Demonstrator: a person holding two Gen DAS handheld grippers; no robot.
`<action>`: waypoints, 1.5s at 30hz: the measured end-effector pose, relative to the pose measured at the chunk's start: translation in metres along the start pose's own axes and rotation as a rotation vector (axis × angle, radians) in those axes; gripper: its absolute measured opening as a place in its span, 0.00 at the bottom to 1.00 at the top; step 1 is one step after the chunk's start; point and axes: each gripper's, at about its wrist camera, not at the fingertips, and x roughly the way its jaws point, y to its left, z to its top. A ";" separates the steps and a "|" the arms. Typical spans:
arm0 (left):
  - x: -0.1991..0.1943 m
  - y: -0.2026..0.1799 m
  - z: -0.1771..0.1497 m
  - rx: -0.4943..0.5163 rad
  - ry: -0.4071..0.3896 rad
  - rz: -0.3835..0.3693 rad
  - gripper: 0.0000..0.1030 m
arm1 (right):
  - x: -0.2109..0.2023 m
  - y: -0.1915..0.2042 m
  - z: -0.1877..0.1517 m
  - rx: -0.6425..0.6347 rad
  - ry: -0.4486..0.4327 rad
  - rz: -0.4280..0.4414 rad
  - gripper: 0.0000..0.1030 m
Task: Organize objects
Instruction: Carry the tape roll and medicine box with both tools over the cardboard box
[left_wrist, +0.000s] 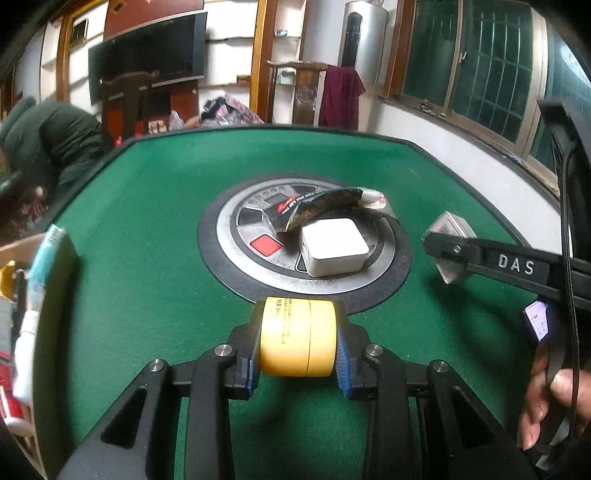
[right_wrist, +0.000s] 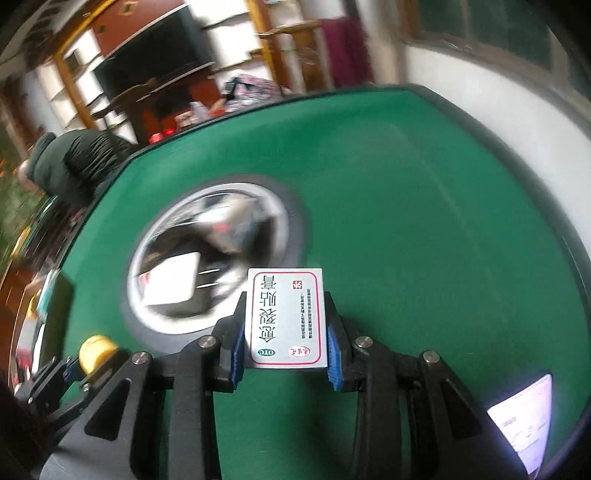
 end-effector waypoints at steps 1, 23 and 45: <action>-0.002 -0.001 -0.001 0.004 -0.010 0.015 0.27 | -0.003 0.005 -0.002 -0.019 -0.009 0.008 0.30; -0.053 -0.002 -0.014 0.043 -0.100 0.142 0.27 | 0.000 0.057 -0.001 -0.176 -0.031 0.085 0.30; -0.113 0.026 -0.023 0.009 -0.176 0.144 0.27 | -0.016 0.122 -0.044 -0.263 -0.041 0.140 0.31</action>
